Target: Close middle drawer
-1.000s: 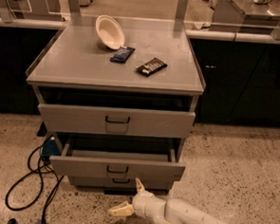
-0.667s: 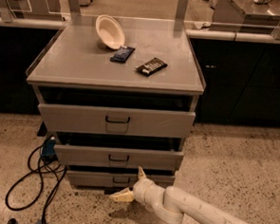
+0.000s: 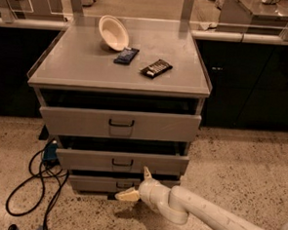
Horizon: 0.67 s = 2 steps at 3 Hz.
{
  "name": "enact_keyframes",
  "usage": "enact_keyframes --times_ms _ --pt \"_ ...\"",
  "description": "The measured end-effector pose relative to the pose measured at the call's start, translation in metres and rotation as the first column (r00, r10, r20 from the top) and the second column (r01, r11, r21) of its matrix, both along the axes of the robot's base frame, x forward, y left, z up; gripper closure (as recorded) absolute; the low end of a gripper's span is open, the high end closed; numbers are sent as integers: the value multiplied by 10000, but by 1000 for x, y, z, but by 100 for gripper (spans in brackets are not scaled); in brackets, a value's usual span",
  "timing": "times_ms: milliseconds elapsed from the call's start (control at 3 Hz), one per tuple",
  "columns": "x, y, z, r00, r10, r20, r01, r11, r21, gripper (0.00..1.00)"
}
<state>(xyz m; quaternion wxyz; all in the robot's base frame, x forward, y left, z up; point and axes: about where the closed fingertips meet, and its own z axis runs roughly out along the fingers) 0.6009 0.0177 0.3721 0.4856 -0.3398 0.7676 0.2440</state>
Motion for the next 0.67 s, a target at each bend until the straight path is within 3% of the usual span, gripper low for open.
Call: enact_keyframes --times_ms 333,667 --pt "35 -21 -1 9975 -611 346 610 9981 47 0" --pt "35 -21 -1 9975 -611 346 610 9981 47 0"
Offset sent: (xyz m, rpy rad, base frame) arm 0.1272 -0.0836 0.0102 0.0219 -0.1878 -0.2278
